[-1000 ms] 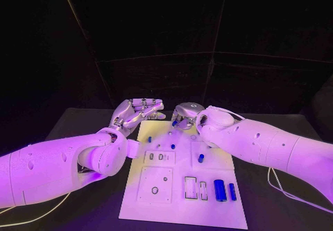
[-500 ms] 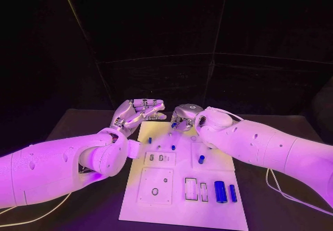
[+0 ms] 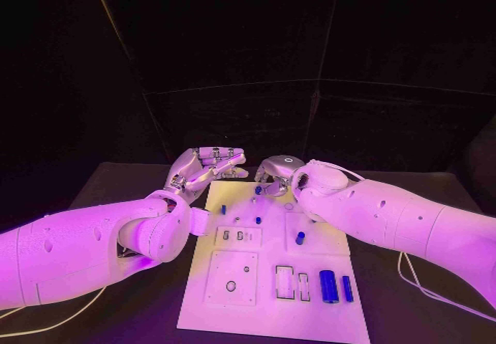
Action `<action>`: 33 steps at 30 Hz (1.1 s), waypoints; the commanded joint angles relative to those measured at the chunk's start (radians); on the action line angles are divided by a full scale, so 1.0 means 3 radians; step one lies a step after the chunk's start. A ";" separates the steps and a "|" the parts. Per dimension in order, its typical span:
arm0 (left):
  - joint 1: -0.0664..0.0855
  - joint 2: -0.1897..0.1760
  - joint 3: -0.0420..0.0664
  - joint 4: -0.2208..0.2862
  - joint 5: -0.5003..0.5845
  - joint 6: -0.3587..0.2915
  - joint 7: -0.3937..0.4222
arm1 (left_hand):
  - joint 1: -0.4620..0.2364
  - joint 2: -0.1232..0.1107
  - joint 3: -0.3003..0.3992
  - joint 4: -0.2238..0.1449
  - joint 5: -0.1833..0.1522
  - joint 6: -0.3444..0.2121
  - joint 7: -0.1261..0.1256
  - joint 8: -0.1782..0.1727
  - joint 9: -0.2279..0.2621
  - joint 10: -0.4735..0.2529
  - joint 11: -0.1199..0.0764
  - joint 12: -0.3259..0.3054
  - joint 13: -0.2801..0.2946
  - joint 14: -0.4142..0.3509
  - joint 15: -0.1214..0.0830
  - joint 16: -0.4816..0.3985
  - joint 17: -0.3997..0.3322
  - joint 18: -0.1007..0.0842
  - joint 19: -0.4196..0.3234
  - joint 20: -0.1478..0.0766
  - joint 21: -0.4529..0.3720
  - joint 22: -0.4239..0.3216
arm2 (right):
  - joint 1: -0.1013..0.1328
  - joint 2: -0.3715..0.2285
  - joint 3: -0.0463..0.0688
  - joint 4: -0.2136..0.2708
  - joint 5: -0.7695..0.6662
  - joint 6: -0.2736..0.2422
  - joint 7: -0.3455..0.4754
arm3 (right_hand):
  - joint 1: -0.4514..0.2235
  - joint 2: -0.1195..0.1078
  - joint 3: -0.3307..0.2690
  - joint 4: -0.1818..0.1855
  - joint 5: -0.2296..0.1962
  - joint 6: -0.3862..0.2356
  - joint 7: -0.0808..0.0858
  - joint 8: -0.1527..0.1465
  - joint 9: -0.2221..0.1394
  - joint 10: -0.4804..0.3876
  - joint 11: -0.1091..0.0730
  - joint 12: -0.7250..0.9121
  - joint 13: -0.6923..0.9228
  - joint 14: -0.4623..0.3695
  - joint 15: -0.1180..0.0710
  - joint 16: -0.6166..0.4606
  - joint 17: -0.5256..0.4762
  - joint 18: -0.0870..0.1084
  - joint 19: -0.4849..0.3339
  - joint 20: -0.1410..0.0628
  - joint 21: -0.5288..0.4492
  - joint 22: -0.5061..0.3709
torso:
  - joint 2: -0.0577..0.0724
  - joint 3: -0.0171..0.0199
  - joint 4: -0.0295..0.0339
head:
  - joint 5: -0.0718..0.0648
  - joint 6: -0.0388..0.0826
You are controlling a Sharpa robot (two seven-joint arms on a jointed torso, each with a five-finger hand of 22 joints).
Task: Assemble the parts on the task board
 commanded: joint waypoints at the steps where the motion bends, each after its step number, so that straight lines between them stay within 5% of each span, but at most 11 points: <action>1: 0.0010 -0.0010 0.0003 0.0001 -0.0021 0.0035 0.0025 | 0.0007 0.0019 0.0005 -0.0023 -0.0007 0.0008 0.0018 -0.0012 -0.0005 -0.0011 0.0013 -0.0017 -0.0004 0.0011 0.0017 -0.0013 0.0006 0.0046 0.0019 0.0005 -0.0019 -0.0005 | 0.0009 -0.0066 0.0002 0.0083 -0.0009 -0.0118 0.0026 | 0.0005 -0.0027 -0.0034 0.0015 0.0002 -0.0025 -0.0008 0.0001 0.0009 -0.0002 0.0003 0.0029 0.0009 -0.0019 0.0002 -0.0019 -0.0004 0.0054 -0.0014 0.0007 -0.0011 0.0001 | -0.0003 0.0002 -0.0008 | 0.0008 0.0005; 9: 0.0016 -0.0034 0.0003 -0.0019 -0.0021 0.0047 0.0029 | 0.0009 0.0020 0.0004 -0.0026 -0.0008 0.0007 0.0018 -0.0014 -0.0005 -0.0013 0.0014 -0.0020 -0.0005 0.0010 0.0018 -0.0016 0.0007 0.0045 0.0019 0.0005 -0.0021 -0.0006 | 0.0066 -0.0503 0.0008 0.0509 0.0232 -0.0297 -0.0030 | -0.0014 -0.0022 -0.0073 0.0117 0.0111 0.0147 -0.0001 0.0061 0.0036 0.0361 -0.0040 0.0216 0.0064 0.0060 -0.0030 0.0127 0.0179 0.0001 0.0186 -0.0018 0.0107 0.0261 | -0.0019 0.0008 -0.0034 | -0.0009 0.0041; 17: 0.0017 -0.0050 0.0002 -0.0060 -0.0021 0.0061 0.0032 | 0.0013 0.0027 0.0003 -0.0035 -0.0008 0.0016 0.0013 -0.0014 -0.0003 -0.0002 0.0010 -0.0021 -0.0003 0.0013 0.0016 -0.0021 0.0011 0.0046 0.0021 0.0005 -0.0024 -0.0008 | 0.0106 -0.1014 0.0098 0.0911 0.0605 -0.0056 -0.0246 | -0.0242 -0.0276 -0.0459 0.0393 0.0287 0.0077 -0.0128 0.0028 0.0021 0.1116 -0.0210 0.0793 0.0482 0.0196 -0.0169 0.0555 0.0749 -0.0082 0.0465 -0.0147 0.0298 0.0668 | -0.0041 0.0015 -0.0094 | 0.0004 0.0053; 23: 0.0017 -0.0037 0.0001 -0.0087 -0.0021 0.0071 0.0031 | 0.0013 0.0028 0.0003 -0.0036 -0.0008 0.0017 0.0012 -0.0014 -0.0003 -0.0001 0.0009 -0.0021 -0.0002 0.0014 0.0016 -0.0022 0.0012 0.0046 0.0021 0.0005 -0.0024 -0.0009 | 0.0115 -0.1152 0.0111 0.0896 0.0698 0.0213 -0.0401 | 0.0024 -0.0232 -0.0967 0.0769 0.0399 -0.0032 -0.0106 0.0064 0.0028 0.0762 -0.0202 0.2212 0.2047 0.0291 -0.0163 0.1251 0.1789 -0.0151 0.0666 -0.0126 0.0446 0.1001 | -0.0037 0.0019 -0.0088 | -0.0026 0.0068; 33: 0.0016 -0.0010 0.0001 -0.0129 -0.0021 0.0079 0.0030 | 0.0013 0.0028 0.0003 -0.0036 -0.0008 0.0017 0.0012 -0.0014 -0.0003 -0.0001 0.0009 -0.0021 -0.0002 0.0014 0.0016 -0.0022 0.0012 0.0046 0.0021 0.0005 -0.0024 -0.0009 | 0.0115 -0.1120 0.0111 0.0808 0.0696 0.0475 -0.0449 | 0.0246 -0.0178 -0.1145 0.0910 0.0461 -0.0097 -0.0072 0.0112 0.0028 0.0986 -0.0155 0.3486 0.3433 0.0353 -0.0103 0.1533 0.2299 -0.0196 0.0807 -0.0093 0.0538 0.1232 | -0.0032 0.0016 -0.0080 | -0.0028 0.0060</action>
